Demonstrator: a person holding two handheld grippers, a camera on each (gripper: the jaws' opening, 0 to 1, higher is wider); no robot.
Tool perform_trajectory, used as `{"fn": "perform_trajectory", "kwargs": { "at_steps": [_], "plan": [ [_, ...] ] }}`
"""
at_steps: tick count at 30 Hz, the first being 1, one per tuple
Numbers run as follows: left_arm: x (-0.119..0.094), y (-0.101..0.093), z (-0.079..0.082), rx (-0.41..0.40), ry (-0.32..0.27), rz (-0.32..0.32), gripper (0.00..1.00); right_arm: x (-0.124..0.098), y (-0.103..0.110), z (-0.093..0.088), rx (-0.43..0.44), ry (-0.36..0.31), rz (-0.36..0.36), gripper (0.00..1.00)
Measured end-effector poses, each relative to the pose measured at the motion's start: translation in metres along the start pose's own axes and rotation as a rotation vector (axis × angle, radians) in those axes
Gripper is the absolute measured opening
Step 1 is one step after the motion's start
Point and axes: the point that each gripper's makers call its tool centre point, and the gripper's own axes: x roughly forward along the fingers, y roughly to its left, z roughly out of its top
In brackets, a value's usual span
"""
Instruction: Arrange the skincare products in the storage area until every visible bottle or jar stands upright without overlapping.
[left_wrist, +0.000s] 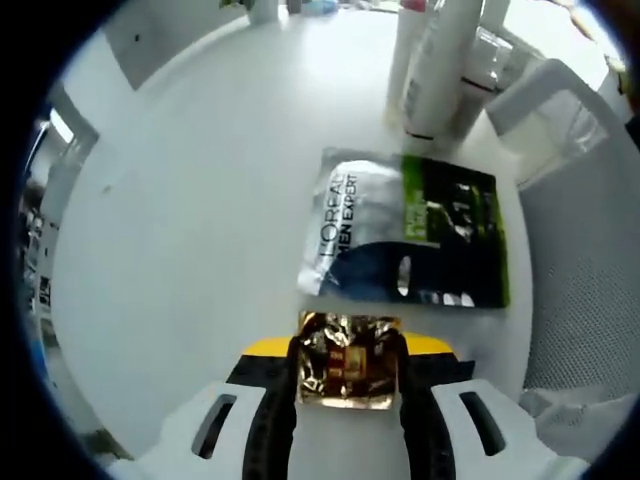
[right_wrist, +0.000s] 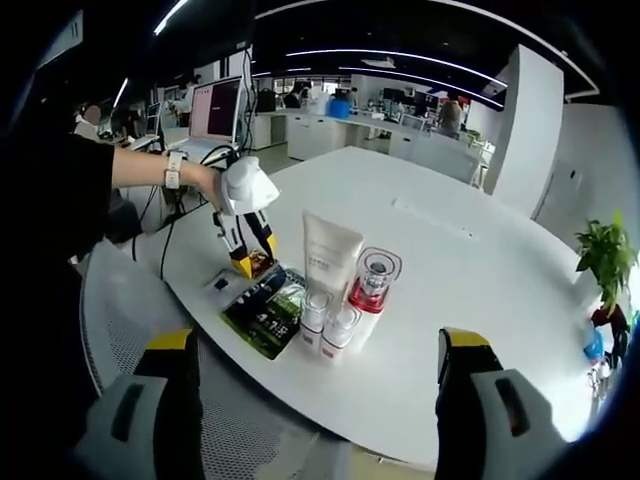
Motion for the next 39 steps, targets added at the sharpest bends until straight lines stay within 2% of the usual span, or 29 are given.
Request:
{"fn": "perform_trajectory", "kwargs": {
  "at_steps": [10,17,24,28,32,35,39],
  "plan": [
    [0.0,0.0,0.001,0.006,-0.012,-0.004,0.37,-0.001,0.005,-0.001,0.0,-0.001,0.004,0.99],
    [0.001,-0.004,0.004,0.051,-0.018,-0.018,0.36,-0.002,0.007,-0.004,0.005,0.005,0.001,0.99],
    [0.001,-0.004,0.006,0.031,-0.03,-0.032,0.4,-0.003,0.008,-0.005,0.008,0.006,-0.003,0.99],
    [0.001,-0.001,0.006,0.025,-0.027,-0.016,0.41,-0.004,0.008,-0.005,0.006,0.005,-0.005,0.99],
    [-0.004,0.001,0.012,0.008,-0.066,-0.01,0.42,-0.004,0.01,-0.006,0.006,0.009,-0.004,0.99],
    [-0.007,-0.003,0.012,0.02,-0.065,-0.011,0.43,-0.004,0.012,-0.007,0.009,0.01,-0.001,0.99],
    [-0.015,0.0,0.015,0.003,-0.09,0.023,0.46,-0.003,0.013,-0.007,0.008,0.011,0.0,0.99]
  ]
}}
